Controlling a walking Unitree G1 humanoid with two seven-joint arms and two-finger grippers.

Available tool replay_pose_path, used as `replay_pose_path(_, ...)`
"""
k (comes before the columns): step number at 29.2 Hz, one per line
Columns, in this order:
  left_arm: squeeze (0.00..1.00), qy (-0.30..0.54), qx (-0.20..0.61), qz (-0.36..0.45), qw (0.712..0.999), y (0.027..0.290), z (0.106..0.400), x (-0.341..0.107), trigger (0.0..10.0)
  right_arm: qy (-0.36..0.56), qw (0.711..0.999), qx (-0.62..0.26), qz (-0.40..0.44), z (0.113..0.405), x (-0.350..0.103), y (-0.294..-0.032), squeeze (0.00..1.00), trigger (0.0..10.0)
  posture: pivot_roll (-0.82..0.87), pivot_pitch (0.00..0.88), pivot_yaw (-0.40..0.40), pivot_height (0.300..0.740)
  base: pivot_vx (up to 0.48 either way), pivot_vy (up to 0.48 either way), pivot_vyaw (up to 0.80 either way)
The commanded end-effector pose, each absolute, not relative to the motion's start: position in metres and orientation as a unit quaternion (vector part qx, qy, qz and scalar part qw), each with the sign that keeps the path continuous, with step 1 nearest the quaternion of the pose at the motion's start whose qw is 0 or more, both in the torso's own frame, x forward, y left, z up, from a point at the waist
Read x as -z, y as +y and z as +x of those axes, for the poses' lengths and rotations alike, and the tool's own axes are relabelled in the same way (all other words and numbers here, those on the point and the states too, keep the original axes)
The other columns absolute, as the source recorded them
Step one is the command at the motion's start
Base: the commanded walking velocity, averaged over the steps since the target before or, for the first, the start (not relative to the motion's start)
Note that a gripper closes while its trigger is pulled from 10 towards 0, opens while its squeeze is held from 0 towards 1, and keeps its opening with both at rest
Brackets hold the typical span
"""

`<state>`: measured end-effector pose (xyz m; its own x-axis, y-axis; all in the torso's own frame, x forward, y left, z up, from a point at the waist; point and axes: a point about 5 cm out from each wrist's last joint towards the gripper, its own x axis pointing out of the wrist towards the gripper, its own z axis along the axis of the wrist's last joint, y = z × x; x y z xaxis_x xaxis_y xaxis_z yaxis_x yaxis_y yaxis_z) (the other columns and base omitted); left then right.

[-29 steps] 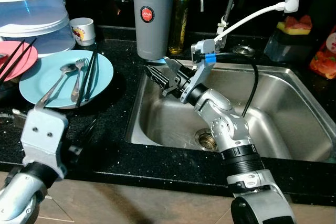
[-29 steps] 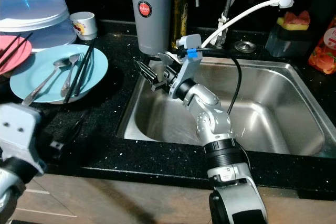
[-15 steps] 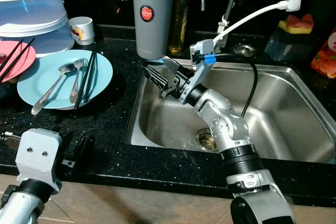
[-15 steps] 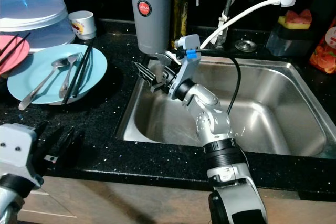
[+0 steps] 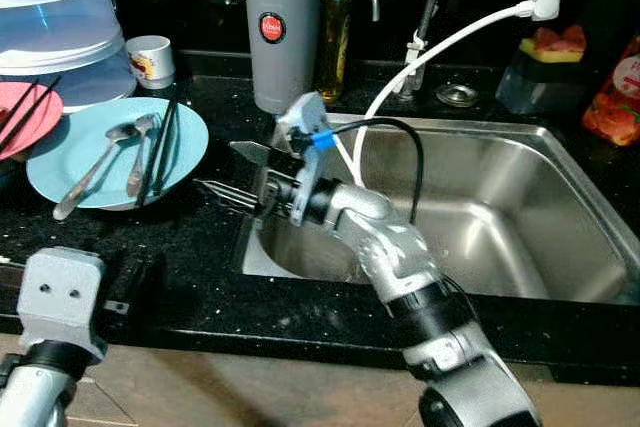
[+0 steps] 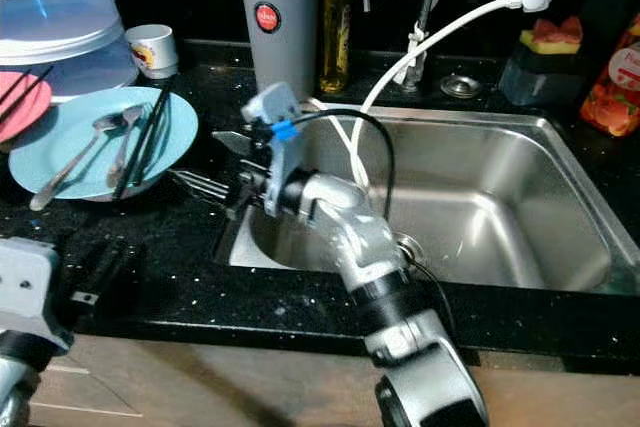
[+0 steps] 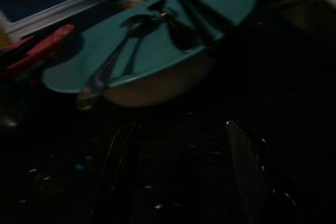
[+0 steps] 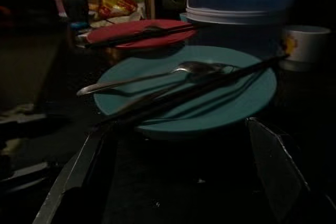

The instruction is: Kitchen organization

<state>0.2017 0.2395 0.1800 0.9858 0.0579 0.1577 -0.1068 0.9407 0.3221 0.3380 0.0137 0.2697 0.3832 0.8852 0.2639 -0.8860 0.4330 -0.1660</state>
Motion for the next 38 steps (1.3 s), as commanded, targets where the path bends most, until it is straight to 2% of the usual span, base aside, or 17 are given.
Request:
replay_pose_path(1,0.00,-0.013,-0.059,0.175,0.983,0.248,0.200,-0.160,10.0,-0.156,0.833,-0.530,-0.006,0.339,-0.269,0.021,0.00,10.0,0.09,0.086,0.009,0.740,0.000,0.000,0.00)
replay_pose_path(7,0.00,-0.006,-0.079,0.188,0.979,0.254,0.199,-0.160,10.0,-0.149,0.828,-0.540,-0.011,0.337,-0.276,0.042,0.00,10.0,0.10,0.092,0.006,0.740,0.000,0.000,0.00)
replay_pose_path(11,0.00,-0.014,-0.074,0.182,0.980,0.252,0.199,-0.161,10.0,-0.146,0.803,-0.577,-0.009,0.328,-0.286,0.062,0.00,10.0,0.10,0.097,0.002,0.740,0.000,0.000,0.00)
replay_pose_path(16,0.00,-0.014,-0.071,0.181,0.981,0.250,0.198,-0.161,10.0,-0.143,0.786,-0.601,-0.024,0.324,-0.290,0.073,0.00,10.0,0.10,0.100,0.000,0.740,0.000,0.000,0.00)
replay_pose_path(17,0.00,-0.015,-0.071,0.181,0.981,0.248,0.198,-0.161,10.0,-0.136,0.775,-0.616,-0.038,0.321,-0.291,0.078,0.13,10.0,0.10,0.102,-0.002,0.740,0.000,0.000,0.00)
replay_pose_path(18,0.00,-0.015,-0.071,0.181,0.981,0.248,0.198,-0.161,10.0,-0.136,0.775,-0.616,-0.038,0.321,-0.291,0.078,0.13,10.0,0.10,0.102,-0.002,0.740,0.000,0.000,0.00)
replay_pose_path(19,0.00,-0.015,-0.070,0.180,0.981,0.247,0.198,-0.161,10.0,-0.126,0.768,-0.626,-0.049,0.319,-0.290,0.084,0.65,10.0,0.10,0.103,-0.002,0.740,0.000,0.000,0.00)
replay_pose_path(20,0.00,-0.015,-0.069,0.180,0.981,0.246,0.198,-0.161,10.0,-0.122,0.767,-0.628,-0.054,0.318,-0.290,0.086,1.00,10.0,0.10,0.103,-0.002,0.740,0.000,0.000,0.00)
replay_pose_path(27,0.00,-0.014,-0.064,0.179,0.982,0.244,0.199,-0.159,10.0,-0.127,0.764,-0.626,-0.084,0.314,-0.292,0.101,1.00,10.0,0.10,0.104,-0.006,0.740,0.000,0.000,0.00)
replay_pose_path(28,0.00,-0.015,-0.064,0.179,0.982,0.243,0.200,-0.159,10.0,-0.130,0.765,-0.626,-0.086,0.313,-0.293,0.103,0.65,10.0,0.10,0.104,-0.006,0.740,0.000,0.000,0.00)
replay_pose_path(29,0.00,-0.015,-0.063,0.179,0.982,0.243,0.200,-0.159,10.0,-0.136,0.765,-0.623,-0.088,0.312,-0.295,0.106,0.00,10.0,0.10,0.104,-0.006,0.740,0.000,0.000,0.00)
replay_pose_path(38,0.00,-0.015,-0.065,0.181,0.981,0.243,0.198,-0.160,10.0,-0.173,0.763,-0.612,-0.115,0.306,-0.298,0.118,0.00,10.0,0.10,0.111,-0.014,0.740,0.000,0.000,0.00)
